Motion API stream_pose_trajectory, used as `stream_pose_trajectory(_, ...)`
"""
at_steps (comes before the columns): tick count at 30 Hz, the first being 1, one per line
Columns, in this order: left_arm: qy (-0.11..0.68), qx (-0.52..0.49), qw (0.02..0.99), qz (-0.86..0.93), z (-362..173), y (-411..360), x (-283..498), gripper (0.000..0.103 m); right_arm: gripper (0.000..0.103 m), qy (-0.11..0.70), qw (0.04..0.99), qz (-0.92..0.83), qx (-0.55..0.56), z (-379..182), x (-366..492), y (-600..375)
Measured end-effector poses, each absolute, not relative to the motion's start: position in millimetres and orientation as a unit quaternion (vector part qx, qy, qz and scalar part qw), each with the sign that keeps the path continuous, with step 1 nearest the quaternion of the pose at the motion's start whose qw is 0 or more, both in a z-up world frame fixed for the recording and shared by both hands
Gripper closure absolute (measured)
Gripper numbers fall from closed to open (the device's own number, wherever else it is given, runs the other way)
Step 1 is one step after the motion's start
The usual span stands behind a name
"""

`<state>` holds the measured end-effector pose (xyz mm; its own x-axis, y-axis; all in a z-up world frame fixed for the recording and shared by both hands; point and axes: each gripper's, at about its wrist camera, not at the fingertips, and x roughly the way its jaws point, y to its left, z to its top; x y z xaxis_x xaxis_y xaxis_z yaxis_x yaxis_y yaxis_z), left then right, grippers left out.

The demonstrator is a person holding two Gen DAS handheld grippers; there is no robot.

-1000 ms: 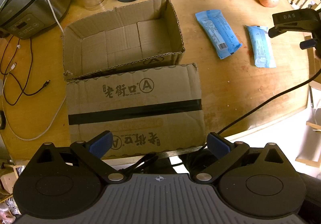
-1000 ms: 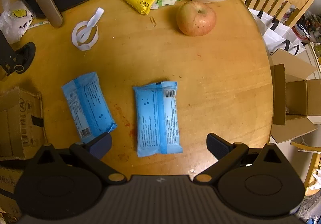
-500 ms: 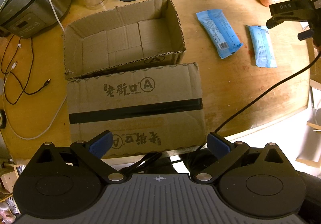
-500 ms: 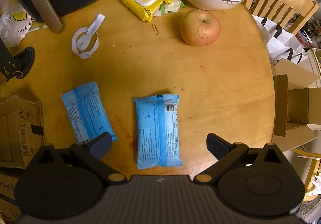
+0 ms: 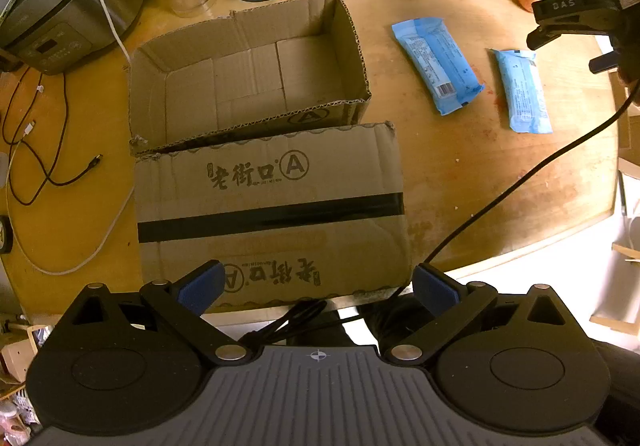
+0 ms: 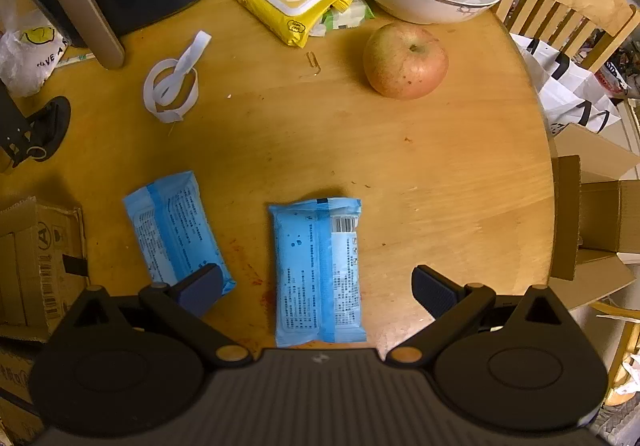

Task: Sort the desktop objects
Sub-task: 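Lower the open right gripper over the larger blue packet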

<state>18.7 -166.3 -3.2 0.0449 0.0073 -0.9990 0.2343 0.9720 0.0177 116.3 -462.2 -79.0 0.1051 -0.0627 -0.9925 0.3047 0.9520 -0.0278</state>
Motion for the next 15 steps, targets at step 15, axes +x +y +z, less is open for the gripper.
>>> stream_pose_trajectory(15, 0.688, 0.090, 0.716, -0.075, -3.7, -166.4, 16.7, 0.000, 0.000, 0.665, 0.731, -0.116, 0.100, -99.1, 116.0, -461.0)
